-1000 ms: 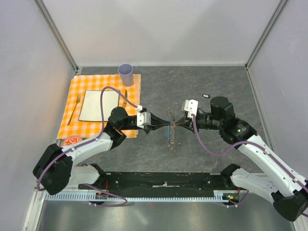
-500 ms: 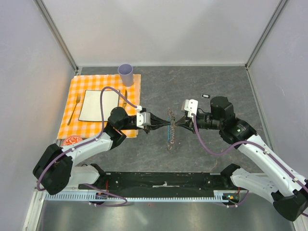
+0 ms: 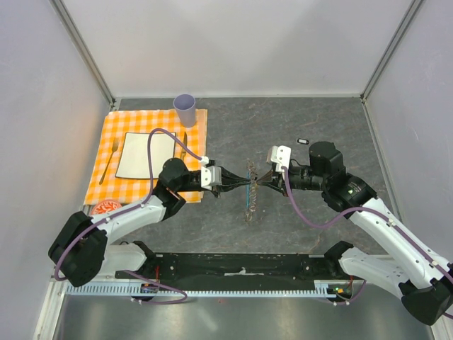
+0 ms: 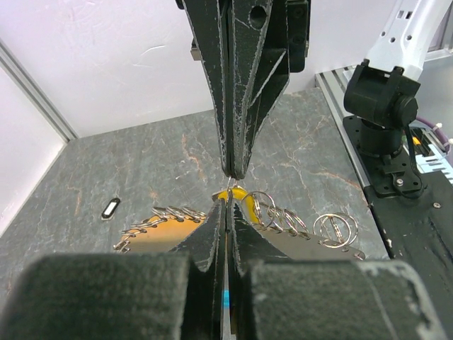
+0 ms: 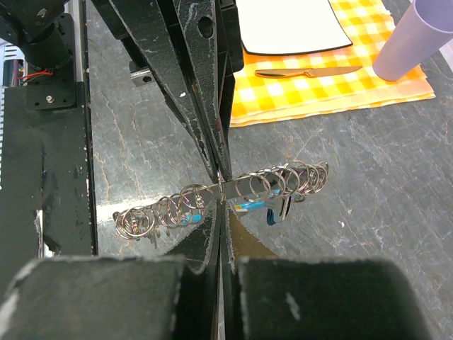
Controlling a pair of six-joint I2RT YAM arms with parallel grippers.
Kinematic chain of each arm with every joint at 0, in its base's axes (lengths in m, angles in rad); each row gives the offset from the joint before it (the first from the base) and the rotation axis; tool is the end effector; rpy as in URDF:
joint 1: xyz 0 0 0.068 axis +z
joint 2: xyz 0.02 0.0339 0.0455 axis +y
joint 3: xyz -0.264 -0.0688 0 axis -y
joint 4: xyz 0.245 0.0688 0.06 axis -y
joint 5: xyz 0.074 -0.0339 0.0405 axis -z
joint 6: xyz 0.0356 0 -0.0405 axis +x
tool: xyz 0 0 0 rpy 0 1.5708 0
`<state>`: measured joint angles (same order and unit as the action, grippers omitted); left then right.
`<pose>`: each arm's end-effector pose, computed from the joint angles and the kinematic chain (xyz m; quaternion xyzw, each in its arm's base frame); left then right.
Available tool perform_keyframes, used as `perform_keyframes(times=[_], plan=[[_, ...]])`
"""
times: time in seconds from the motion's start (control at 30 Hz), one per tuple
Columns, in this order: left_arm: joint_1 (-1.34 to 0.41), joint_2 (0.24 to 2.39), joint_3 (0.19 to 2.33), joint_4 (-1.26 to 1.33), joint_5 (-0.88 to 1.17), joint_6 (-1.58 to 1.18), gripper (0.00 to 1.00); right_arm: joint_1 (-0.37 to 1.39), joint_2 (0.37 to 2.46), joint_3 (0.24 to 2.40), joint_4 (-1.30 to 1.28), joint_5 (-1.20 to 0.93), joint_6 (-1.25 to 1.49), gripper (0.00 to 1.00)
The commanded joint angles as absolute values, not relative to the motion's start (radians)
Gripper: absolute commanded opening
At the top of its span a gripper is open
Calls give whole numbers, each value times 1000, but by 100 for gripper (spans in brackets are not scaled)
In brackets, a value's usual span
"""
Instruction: Put the keys on the keyring
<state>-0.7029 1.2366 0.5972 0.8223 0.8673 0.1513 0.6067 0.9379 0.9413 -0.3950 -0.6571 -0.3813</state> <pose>0.1818 -0.1896 0.2825 0.5344 0.3944 -0.4485 0.5980 0.1545 0.1337 0.3482 -0.5310 0.6076 0.3257 0.4928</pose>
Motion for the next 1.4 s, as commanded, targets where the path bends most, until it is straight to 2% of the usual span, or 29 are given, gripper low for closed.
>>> perform_keyframes(times=[0.0,1.37], plan=[[-709,1200,589,879,838,230,2,614,928,965,-370,-661,-377,0],[-709,1210,592,919,888,209,2,614,943,966,-350,-660,-371,0]])
